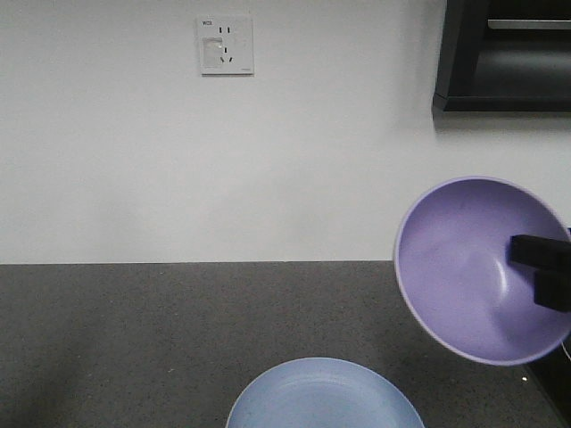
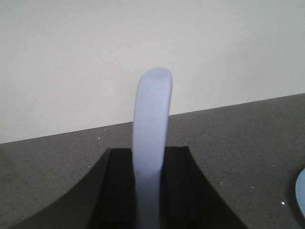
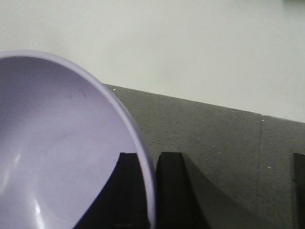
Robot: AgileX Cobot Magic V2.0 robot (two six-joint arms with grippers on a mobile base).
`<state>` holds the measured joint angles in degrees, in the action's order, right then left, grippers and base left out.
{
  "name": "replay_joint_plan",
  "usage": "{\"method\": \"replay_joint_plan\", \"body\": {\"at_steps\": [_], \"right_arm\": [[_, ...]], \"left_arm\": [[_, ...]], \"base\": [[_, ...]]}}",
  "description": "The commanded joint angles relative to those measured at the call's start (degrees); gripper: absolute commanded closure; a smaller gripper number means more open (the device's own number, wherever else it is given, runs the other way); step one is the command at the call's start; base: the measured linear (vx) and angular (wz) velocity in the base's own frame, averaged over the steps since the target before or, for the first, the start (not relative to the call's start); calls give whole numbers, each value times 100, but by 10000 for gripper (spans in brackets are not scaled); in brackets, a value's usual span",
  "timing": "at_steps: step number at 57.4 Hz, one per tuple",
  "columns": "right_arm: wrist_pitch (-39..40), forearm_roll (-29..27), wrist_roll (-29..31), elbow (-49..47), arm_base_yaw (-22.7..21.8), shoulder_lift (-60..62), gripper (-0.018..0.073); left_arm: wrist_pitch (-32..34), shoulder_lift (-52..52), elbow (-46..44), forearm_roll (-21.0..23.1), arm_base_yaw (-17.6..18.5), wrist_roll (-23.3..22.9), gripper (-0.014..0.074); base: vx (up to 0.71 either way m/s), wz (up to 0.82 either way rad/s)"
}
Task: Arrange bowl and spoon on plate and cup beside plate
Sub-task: 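Lower the held bowl onto the blue plate and open the right gripper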
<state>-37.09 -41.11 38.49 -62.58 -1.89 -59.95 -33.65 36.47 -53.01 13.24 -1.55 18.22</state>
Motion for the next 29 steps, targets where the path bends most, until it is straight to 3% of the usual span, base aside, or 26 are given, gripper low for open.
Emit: {"method": "replay_joint_plan", "body": {"at_steps": [1,9,10,17,29], "right_arm": [[154,-576,363,-464,-26,-429,568],[8,-408,350,-610,450,-1143,568],[613,662,-516,-610,1499,-2061,568],[465,810,-1241,-610,1513,-2479,568],[124,791,-1319,-605,1513,-3084,562]], "left_arm": [[469,16,-144,103,32,-3,602],[469,16,-144,103,32,-3,602],[469,16,-144,103,32,-3,602],[469,16,-144,103,32,-3,602],[475,16,-144,103,32,-3,602]], "base": [[0,0],[0,0],[0,0],[0,0],[0,0]]}}
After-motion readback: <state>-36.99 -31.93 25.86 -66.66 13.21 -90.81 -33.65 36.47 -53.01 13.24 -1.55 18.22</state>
